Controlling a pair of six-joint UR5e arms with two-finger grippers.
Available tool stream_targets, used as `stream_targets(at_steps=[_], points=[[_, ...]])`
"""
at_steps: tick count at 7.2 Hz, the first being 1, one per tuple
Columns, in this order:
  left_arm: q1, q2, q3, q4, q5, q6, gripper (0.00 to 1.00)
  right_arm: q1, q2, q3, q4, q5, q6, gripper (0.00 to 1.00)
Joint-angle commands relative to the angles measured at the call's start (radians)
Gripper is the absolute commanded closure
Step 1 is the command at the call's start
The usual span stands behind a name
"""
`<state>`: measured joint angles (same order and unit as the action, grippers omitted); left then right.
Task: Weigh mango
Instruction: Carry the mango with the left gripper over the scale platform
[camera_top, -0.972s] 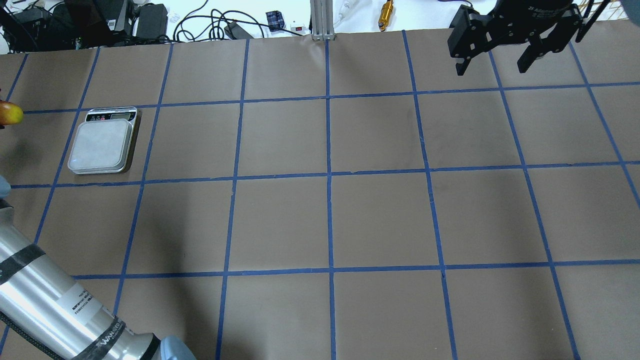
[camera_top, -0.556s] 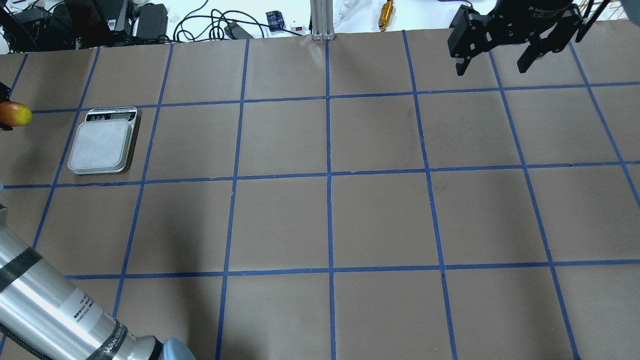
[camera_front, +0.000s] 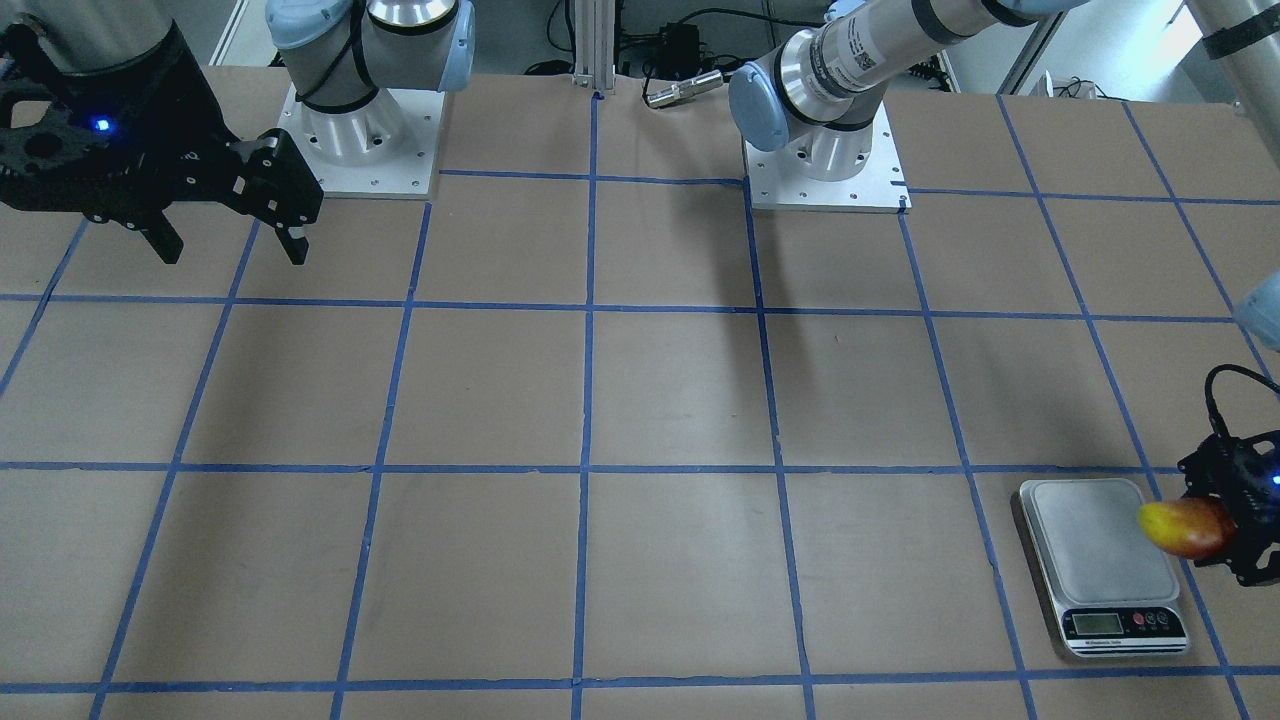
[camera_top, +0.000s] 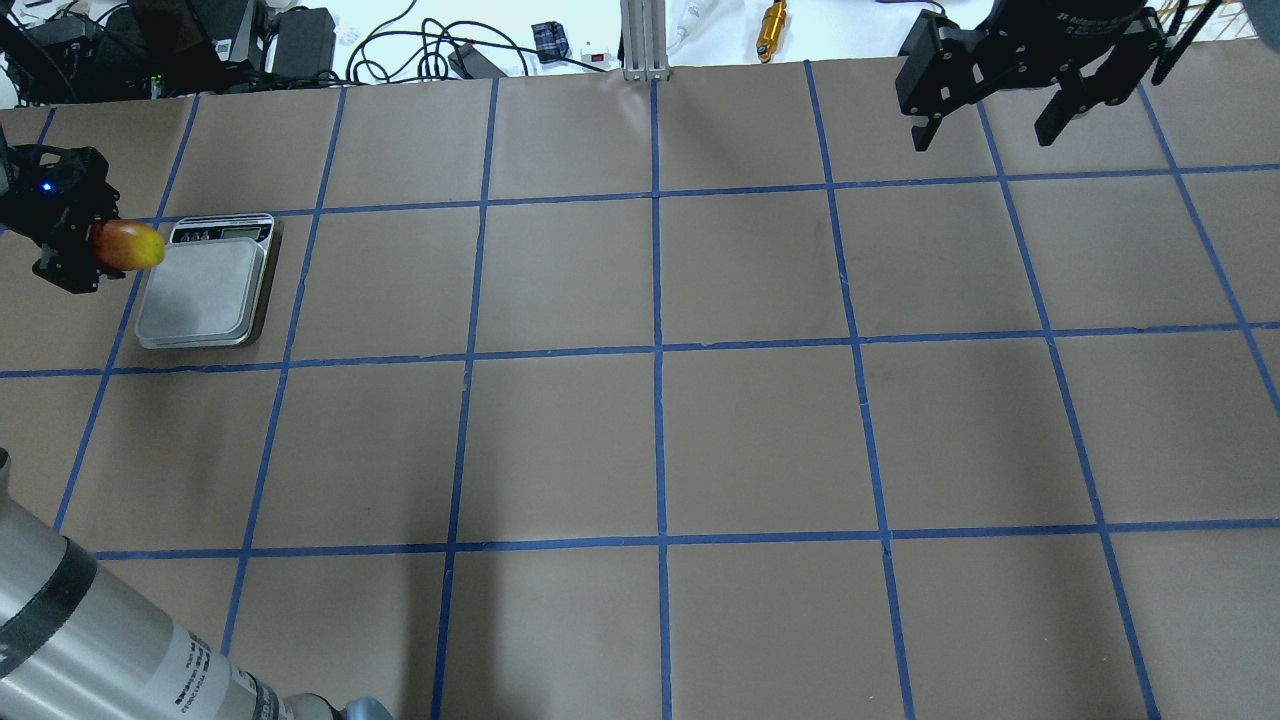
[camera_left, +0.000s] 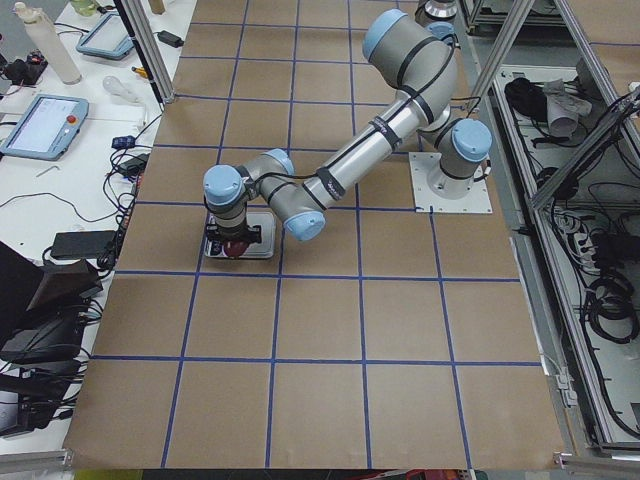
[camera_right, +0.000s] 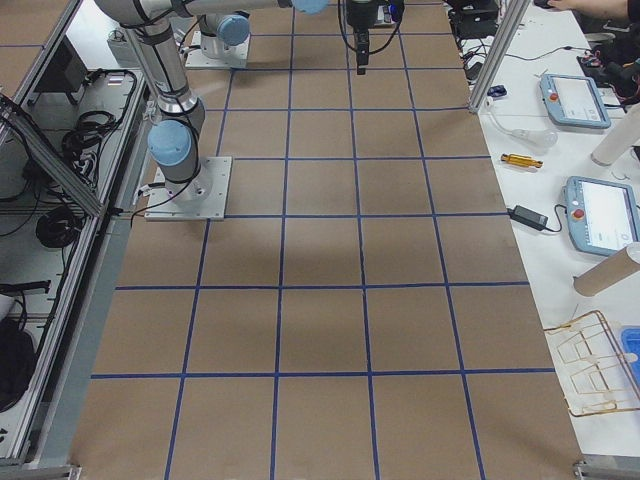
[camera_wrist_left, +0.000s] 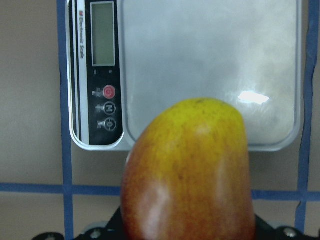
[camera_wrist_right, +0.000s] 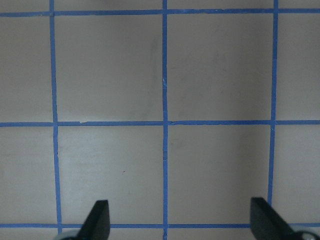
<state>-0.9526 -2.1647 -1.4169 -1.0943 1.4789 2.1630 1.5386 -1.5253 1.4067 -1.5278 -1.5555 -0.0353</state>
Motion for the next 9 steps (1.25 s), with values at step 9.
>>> stream_targets(at_steps=[9], points=[[-0.023, -0.015, -0.120, 0.142, -0.012, -0.015, 0.94, -0.001, 0.001, 0.000, 0.000, -0.002, 0.000, 0.00]])
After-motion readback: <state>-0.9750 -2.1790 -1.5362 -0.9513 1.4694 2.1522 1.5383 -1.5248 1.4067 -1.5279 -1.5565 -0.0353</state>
